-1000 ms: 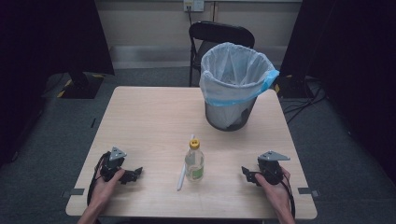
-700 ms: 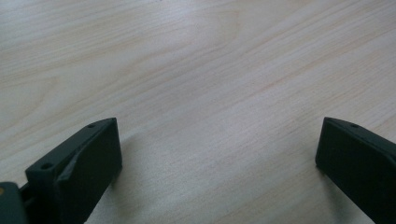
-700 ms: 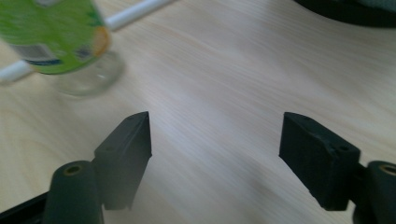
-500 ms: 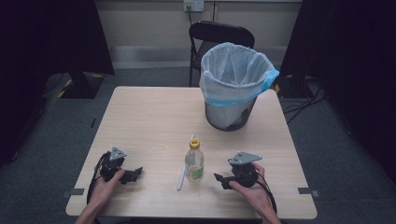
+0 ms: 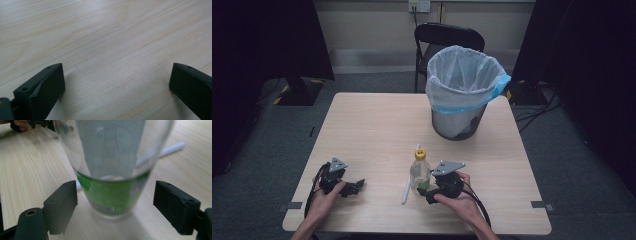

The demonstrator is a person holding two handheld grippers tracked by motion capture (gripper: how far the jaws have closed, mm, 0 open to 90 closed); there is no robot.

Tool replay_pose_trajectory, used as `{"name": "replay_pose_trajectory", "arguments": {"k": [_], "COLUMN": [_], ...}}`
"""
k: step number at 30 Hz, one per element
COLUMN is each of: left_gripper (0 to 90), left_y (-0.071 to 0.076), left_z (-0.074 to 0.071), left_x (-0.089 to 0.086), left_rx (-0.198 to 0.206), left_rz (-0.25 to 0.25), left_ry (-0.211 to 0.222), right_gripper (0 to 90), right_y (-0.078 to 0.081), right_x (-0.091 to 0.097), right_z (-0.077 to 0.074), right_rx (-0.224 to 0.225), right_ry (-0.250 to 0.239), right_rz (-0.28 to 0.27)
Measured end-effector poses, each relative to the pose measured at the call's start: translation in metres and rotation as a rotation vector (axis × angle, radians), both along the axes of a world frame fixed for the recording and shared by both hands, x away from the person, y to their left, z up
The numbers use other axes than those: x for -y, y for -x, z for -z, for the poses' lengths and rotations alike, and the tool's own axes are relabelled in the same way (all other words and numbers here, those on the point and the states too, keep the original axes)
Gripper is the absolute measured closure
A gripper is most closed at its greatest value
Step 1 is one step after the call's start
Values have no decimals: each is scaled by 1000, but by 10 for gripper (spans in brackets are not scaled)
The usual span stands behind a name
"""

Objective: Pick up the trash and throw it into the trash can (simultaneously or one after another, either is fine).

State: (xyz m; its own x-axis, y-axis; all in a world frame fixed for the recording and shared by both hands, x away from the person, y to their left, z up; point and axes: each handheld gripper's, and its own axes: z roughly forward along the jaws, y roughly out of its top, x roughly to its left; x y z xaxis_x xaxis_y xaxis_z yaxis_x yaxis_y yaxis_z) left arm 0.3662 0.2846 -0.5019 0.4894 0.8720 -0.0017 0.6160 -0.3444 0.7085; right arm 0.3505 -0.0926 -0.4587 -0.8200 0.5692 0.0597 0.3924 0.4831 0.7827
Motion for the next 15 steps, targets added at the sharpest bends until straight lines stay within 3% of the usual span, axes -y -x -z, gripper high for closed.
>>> {"name": "replay_pose_trajectory", "arguments": {"k": [8, 11, 15], "left_gripper": [0, 0, 0], "left_y": [0, 0, 0], "left_z": [0, 0, 0], "left_x": [0, 0, 0], "left_rx": [0, 0, -1], "left_rz": [-1, 0, -1], "left_ry": [-1, -1, 1], "right_gripper": [192, 205, 237], "right_y": [-8, -11, -15], "right_x": [-17, -22, -24], "right_z": [11, 14, 18], "right_rx": [6, 31, 16], "right_ry": [-8, -8, 6], "right_rz": [-30, -29, -14]}}
